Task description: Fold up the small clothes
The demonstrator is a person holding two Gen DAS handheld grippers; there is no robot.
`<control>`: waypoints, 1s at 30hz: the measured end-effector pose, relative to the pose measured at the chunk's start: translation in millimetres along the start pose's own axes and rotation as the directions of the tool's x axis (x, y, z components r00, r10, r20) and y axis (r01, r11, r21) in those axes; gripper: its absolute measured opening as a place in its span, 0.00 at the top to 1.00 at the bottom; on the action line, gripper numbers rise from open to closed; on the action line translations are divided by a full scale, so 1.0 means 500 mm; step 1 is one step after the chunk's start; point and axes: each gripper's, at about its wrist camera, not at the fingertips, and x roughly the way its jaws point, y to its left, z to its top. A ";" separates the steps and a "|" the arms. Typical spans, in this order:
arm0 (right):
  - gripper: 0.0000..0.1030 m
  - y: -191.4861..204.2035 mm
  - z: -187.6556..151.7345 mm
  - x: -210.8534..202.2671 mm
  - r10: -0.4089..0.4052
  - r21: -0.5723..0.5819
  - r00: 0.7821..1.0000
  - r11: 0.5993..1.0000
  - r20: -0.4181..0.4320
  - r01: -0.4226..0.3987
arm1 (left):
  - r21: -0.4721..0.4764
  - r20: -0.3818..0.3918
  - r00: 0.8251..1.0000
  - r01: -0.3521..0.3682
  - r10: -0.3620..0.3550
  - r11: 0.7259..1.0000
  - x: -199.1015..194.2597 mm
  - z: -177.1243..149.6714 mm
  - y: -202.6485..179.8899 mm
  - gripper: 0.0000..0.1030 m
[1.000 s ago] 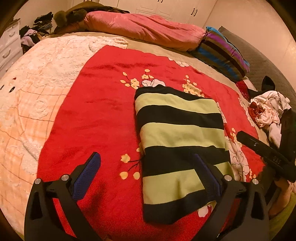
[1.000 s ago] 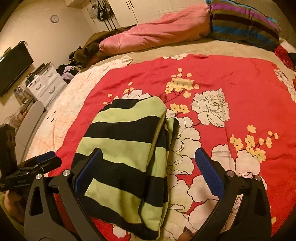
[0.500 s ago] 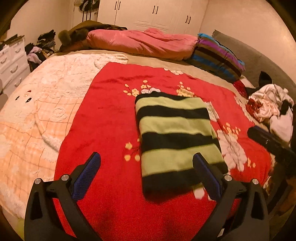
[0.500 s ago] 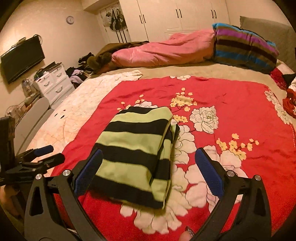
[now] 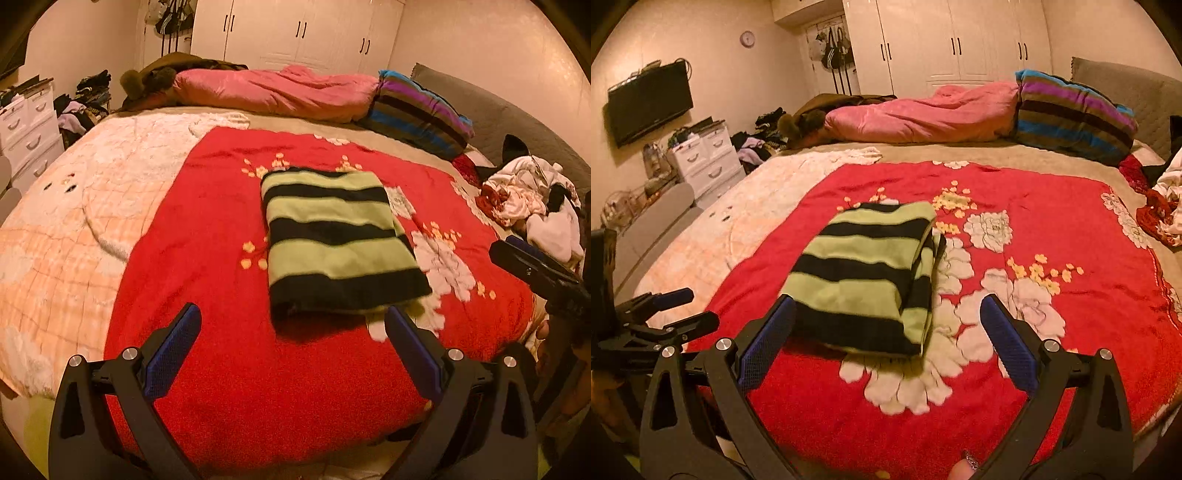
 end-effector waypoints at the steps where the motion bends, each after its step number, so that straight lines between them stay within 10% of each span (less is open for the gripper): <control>1: 0.09 0.003 -0.011 0.001 -0.001 -0.002 1.000 1.000 -0.013 0.001 | -0.002 -0.018 1.000 -0.002 0.002 1.000 0.008 -0.007 0.003 0.04; 30: 0.09 0.015 -0.100 0.068 -0.066 0.004 0.988 0.998 -0.139 0.067 | -0.015 -0.120 0.991 -0.053 0.051 0.998 0.077 -0.036 0.010 0.04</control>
